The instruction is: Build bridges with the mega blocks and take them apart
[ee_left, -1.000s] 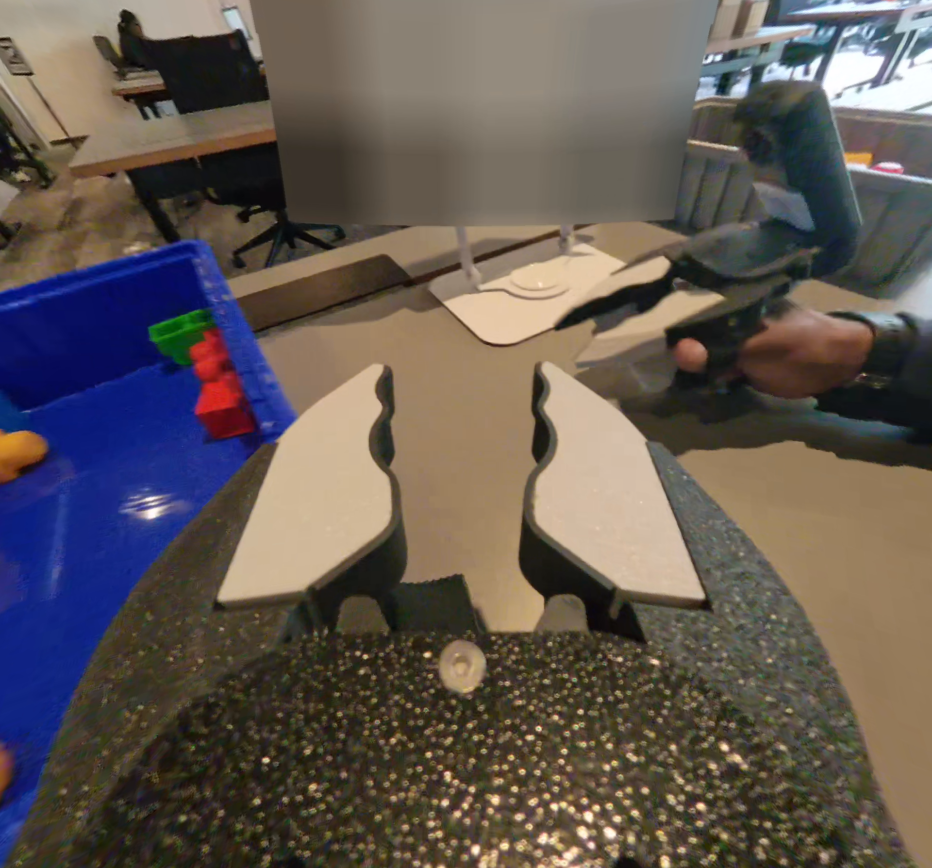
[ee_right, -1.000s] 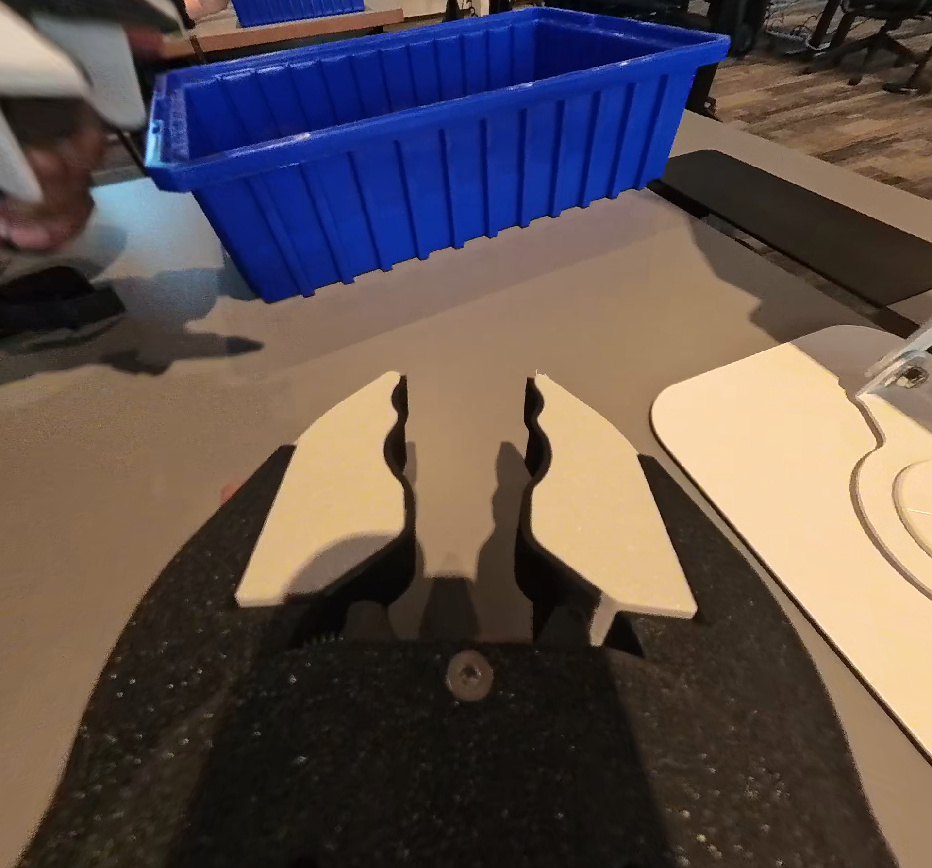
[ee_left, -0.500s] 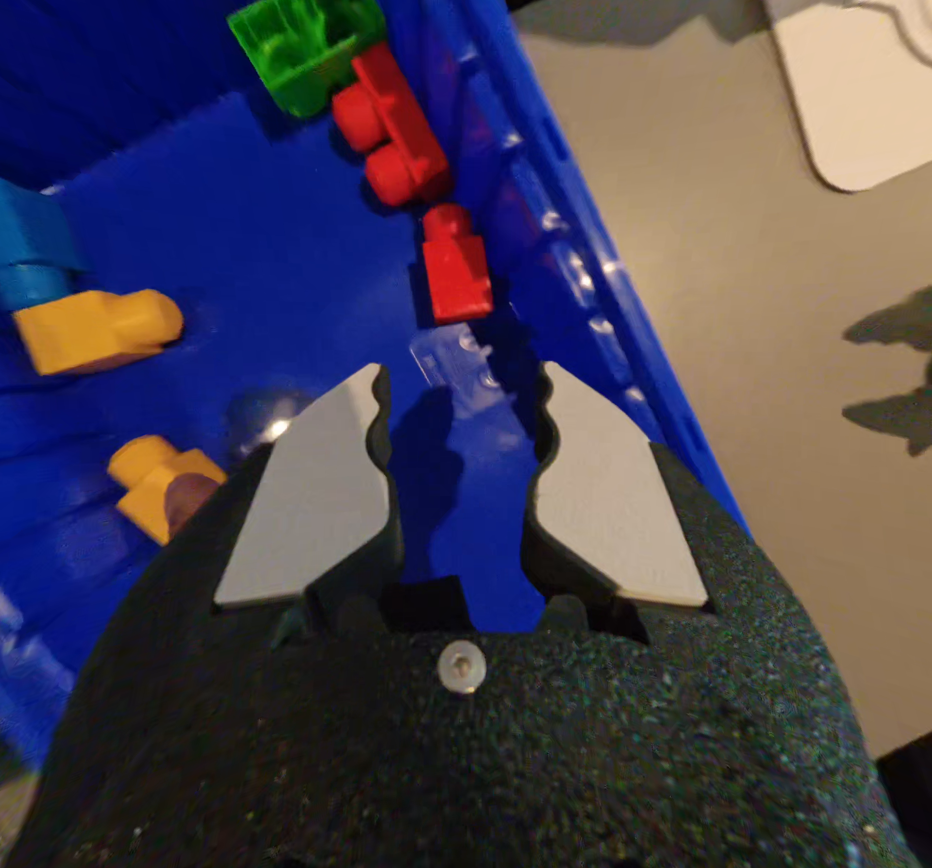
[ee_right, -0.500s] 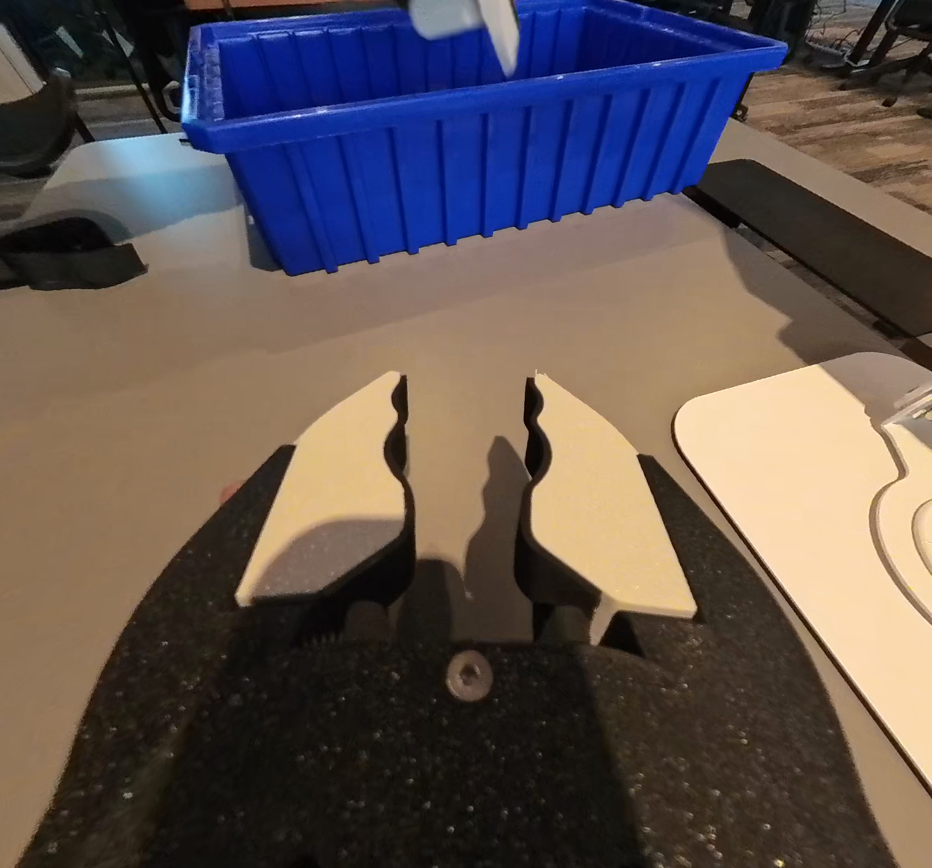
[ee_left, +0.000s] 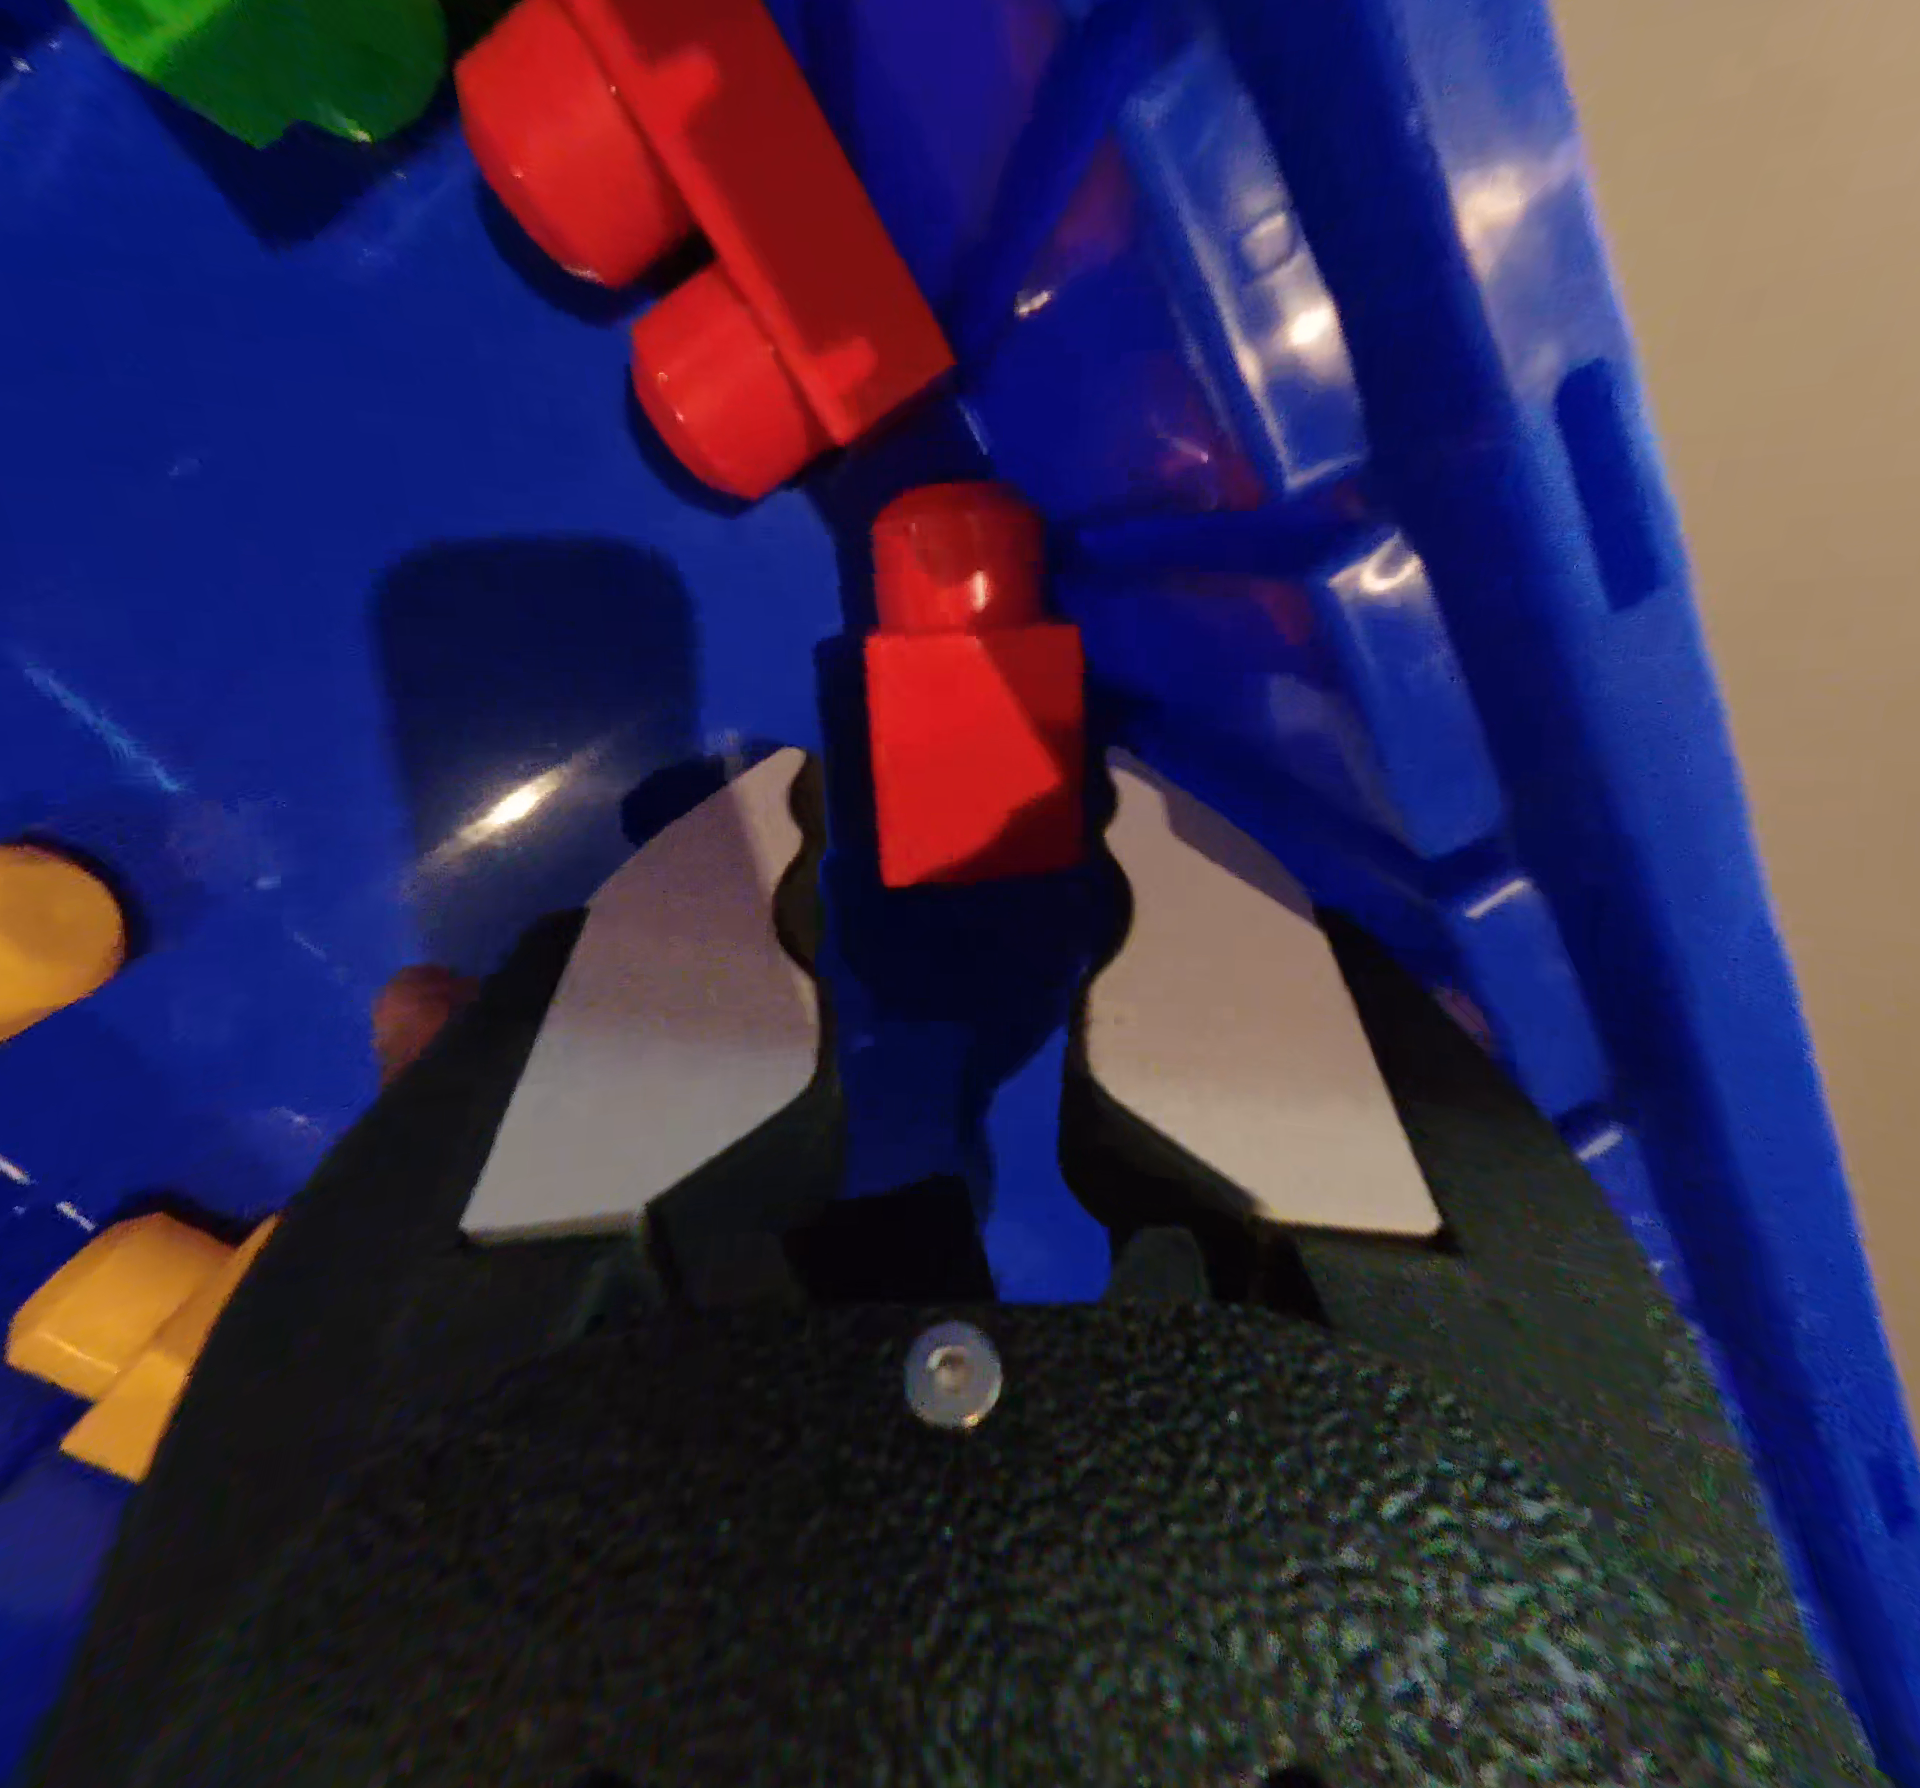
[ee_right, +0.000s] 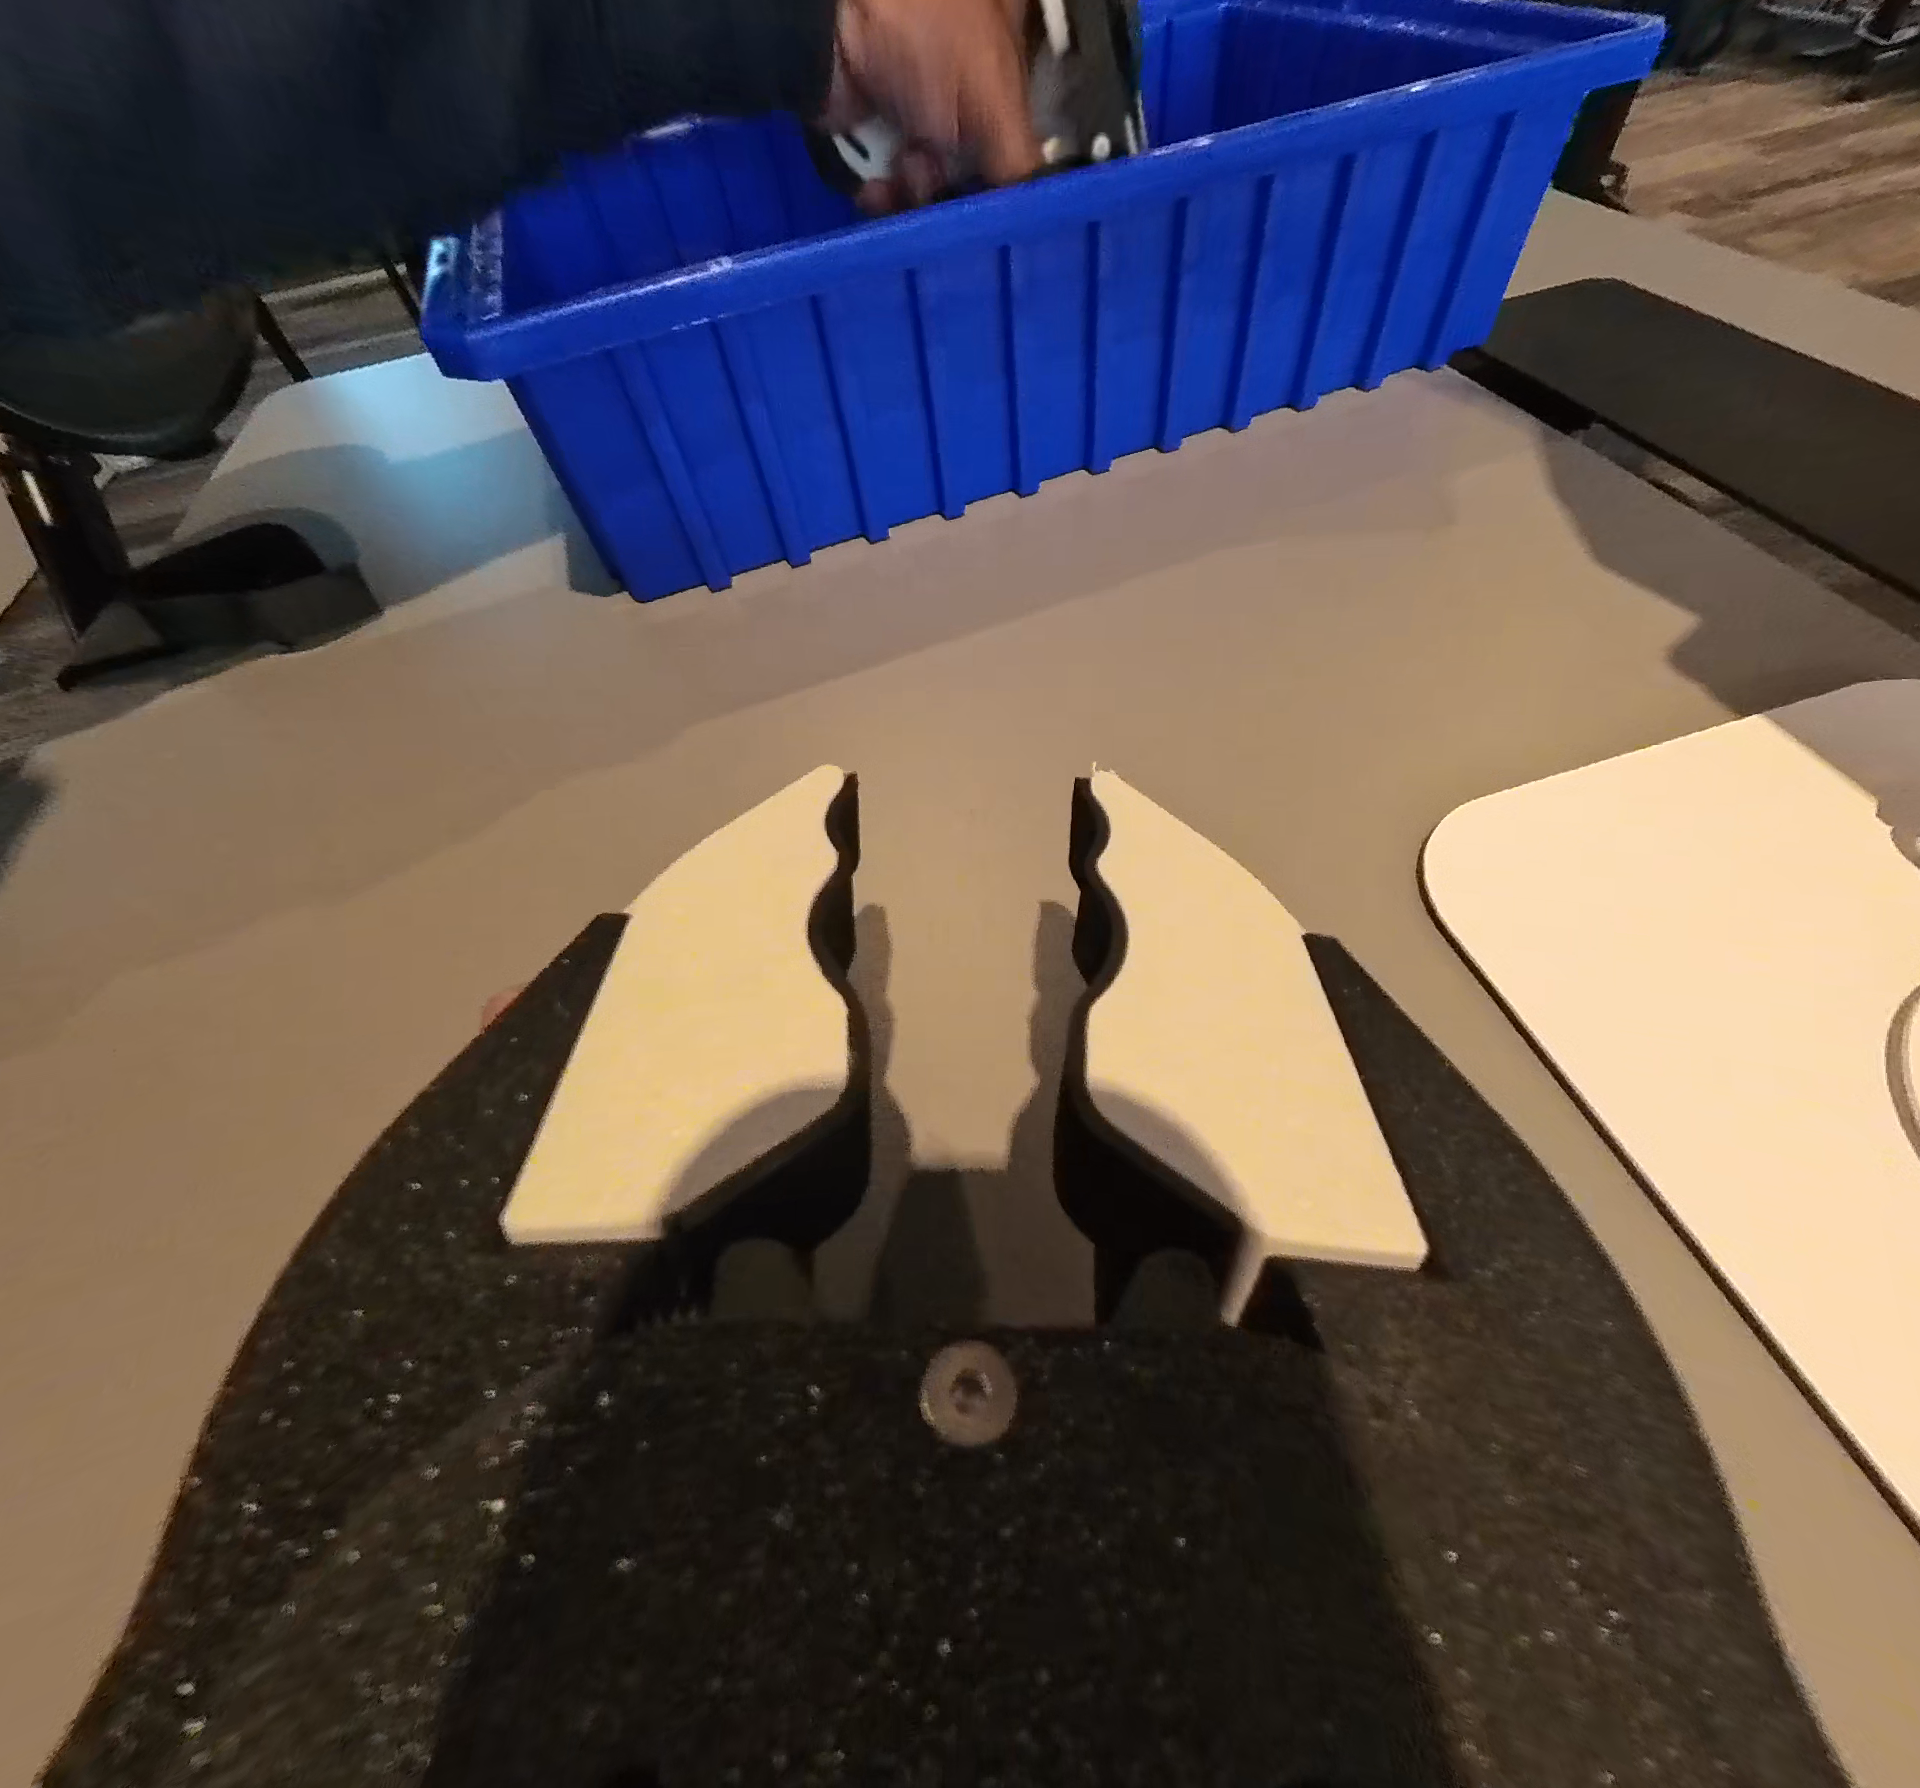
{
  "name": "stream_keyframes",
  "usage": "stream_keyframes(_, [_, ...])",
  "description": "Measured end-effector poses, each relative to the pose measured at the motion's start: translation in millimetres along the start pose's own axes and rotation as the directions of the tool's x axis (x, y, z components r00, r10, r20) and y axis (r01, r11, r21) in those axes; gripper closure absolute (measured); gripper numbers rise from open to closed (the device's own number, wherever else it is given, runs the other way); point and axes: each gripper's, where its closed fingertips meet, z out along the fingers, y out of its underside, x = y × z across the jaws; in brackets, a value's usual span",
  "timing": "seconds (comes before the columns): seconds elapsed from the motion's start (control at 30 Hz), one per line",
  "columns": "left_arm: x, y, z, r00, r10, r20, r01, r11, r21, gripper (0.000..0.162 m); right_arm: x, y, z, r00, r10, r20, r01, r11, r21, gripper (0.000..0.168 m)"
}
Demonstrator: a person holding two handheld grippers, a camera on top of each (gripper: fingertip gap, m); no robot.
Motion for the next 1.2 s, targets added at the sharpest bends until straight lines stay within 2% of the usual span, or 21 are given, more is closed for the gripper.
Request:
stream_keyframes(0.03, [1.3, 1.9, 4.1, 1.000, 0.022, 0.001, -0.022, 1.000, -0.010, 0.125, 0.2, -0.3, -0.3, 1.000, 0.003, 0.001, -0.003, 1.000, 0.003, 0.130])
stream_keyframes(0.1, [-1.9, -2.1, 4.7, 0.997, 0.059, 0.045, -0.060, 0.998, 0.024, 0.125, 0.2, -0.5, -0.5, 1.000, 0.005, 0.002, -0.005, 1.000, 0.004, 0.130])
stream_keyframes(0.2, [-0.3, 1.1, 0.0, 0.998, 0.051, 0.033, -0.052, 0.998, 0.030, 0.125, 0.3, -0.2, -0.2, 1.000, 0.007, 0.005, -0.007, 1.000, 0.002, 0.130])
stream_keyframes(0.27, [-3.6, 0.0, -15.5, 0.998, 0.027, 0.052, -0.031, 0.997, 0.072, 0.125, 0.6, -0.7, -0.6, 1.000, 0.012, 0.007, -0.012, 1.000, 0.006, 0.131])
stream_keyframes(0.37, [-5.5, -8.6, -63.7, 0.993, 0.000, 0.117, -0.024, 0.978, 0.208, 0.125, 1.7, -2.0, -1.9, 1.000, 0.027, 0.012, -0.028, 0.999, 0.018, 0.131])
stream_keyframes(0.43, [19.7, -20.8, -108.2, 0.994, 0.027, 0.106, -0.062, 0.935, 0.350, 0.126, 3.1, -3.4, -3.2, 0.999, 0.045, 0.018, -0.046, 0.998, 0.030, 0.131])
stream_keyframes(0.5, [65.7, -29.6, -149.4, 0.991, 0.099, 0.087, -0.128, 0.875, 0.467, 0.126, 4.8, -4.9, -4.7, 0.998, 0.066, 0.024, -0.067, 0.997, 0.044, 0.131])
stream_keyframes(0.6, [141.1, -25.2, -167.8, 0.963, 0.247, 0.104, -0.266, 0.828, 0.493, 0.126, 8.4, -10.5, -10.4, 0.996, 0.090, 0.022, -0.092, 0.991, 0.098, 0.130])
stream_keyframes(0.7, [204.9, -10.7, -140.6, 0.925, 0.371, 0.080, -0.366, 0.818, 0.444, 0.126, 12.7, -19.1, -25.4, 0.996, 0.093, -0.008, -0.090, 0.978, 0.188, 0.129])
stream_keyframes(0.83, [264.5, 15.1, -78.1, 0.881, 0.472, -0.023, -0.437, 0.832, 0.341, 0.126, 18.3, -20.6, -58.5, 0.993, 0.104, -0.064, -0.085, 0.966, 0.243, 0.129])
stream_keyframes(1.0, [301.1, 40.8, -15.5, 0.850, 0.513, -0.117, -0.481, 0.848, 0.220, 0.126, 12.8, -1.3, -97.0, 0.990, 0.098, -0.100, -0.072, 0.968, 0.242, 0.129])
stream_keyframes(1.2, [317.5, 54.6, 16.2, 0.840, 0.520, -0.158, -0.500, 0.853, 0.149, 0.125, 5.4, 8.0, -116.2, 0.989, 0.062, -0.135, -0.031, 0.974, 0.223, 0.130])
